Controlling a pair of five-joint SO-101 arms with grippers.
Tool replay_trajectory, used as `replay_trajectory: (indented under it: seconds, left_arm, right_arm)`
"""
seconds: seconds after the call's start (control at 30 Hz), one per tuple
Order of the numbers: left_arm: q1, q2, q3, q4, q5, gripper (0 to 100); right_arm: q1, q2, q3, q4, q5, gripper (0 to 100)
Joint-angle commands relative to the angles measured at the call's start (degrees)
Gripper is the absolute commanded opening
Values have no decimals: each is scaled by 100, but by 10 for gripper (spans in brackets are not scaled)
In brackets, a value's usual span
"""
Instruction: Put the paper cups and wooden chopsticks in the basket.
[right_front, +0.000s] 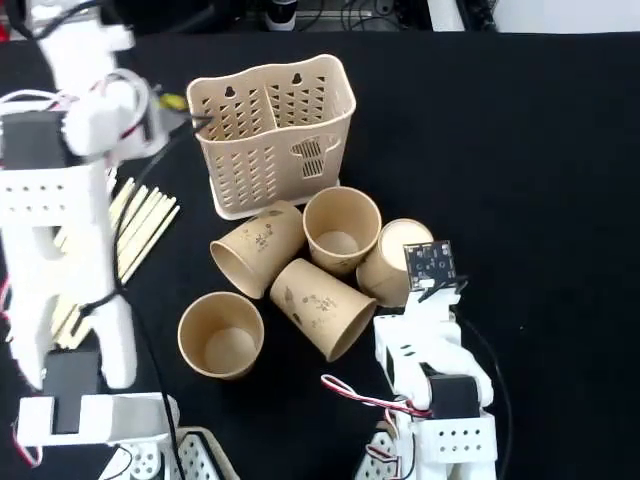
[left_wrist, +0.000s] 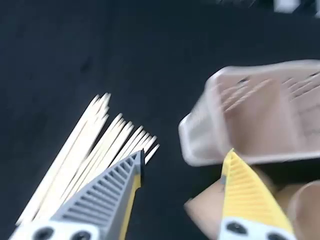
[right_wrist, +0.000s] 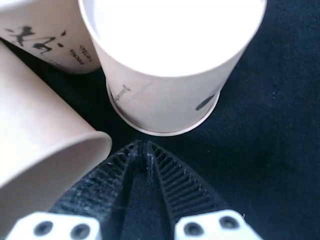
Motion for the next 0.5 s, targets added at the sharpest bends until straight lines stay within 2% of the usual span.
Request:
replay_trajectory:
  seconds: [0.0, 0.17, 0.33, 0.47]
  left_arm:
    - [-804, -105, 84, 492, -466, 256]
    - [-1235, -923, 1297, 492, -1275, 256]
    - [-1745, -3121, 3064, 404, -1837, 256]
    - [-2352, -4941, 4892, -422, -2048, 260]
  right_arm:
    - [35, -400, -4, -88, 9, 14]
    - [35, -400, -4, -88, 9, 14]
    - [9, -400, -4, -88, 9, 14]
    - [-167, -400, -4, -88, 9, 14]
